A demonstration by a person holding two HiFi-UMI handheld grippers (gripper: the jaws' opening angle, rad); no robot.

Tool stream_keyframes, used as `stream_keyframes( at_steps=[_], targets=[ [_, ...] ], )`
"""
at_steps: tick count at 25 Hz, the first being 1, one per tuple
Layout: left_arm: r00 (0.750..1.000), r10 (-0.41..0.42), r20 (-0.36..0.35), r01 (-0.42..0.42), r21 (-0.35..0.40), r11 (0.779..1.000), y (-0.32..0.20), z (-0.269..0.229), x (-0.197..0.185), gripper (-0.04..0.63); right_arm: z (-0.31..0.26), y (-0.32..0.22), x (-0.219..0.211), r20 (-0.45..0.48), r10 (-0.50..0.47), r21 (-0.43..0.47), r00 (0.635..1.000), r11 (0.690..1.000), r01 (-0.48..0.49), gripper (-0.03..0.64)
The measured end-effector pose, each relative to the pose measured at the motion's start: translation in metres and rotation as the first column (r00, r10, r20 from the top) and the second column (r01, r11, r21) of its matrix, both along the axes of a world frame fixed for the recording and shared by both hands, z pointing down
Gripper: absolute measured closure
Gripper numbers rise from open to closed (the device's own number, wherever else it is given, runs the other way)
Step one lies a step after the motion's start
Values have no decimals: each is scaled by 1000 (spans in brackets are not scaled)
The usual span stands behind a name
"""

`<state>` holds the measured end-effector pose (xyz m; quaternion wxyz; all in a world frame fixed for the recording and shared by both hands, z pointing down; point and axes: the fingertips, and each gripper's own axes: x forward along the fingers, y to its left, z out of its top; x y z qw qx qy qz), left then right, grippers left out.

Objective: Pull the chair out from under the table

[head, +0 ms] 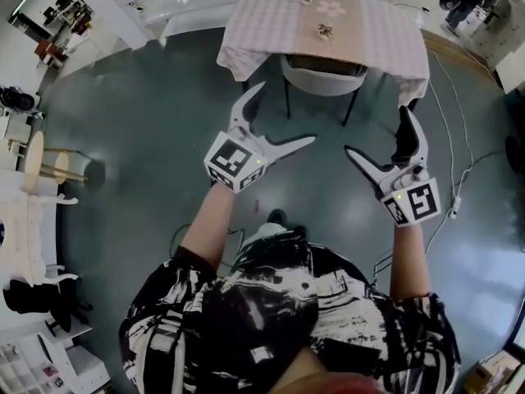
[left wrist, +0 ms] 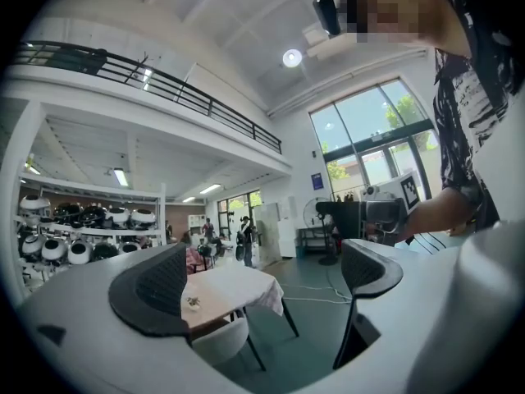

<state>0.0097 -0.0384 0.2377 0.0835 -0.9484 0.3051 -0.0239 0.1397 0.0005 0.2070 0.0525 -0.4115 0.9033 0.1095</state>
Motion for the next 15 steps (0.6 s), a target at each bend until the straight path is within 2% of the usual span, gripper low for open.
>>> stream_keyframes(
  at_steps=[8, 15],
  targets=[
    [1000, 27, -8, -27, 13, 1000, -62, 13, 13, 31, 12, -56, 12, -20, 29, 11, 999, 1000, -29, 41],
    [997, 75, -23, -75, 8, 997, -153, 22, 29, 31, 22, -138, 19, -48, 65, -9, 997, 998, -66, 41]
  ],
)
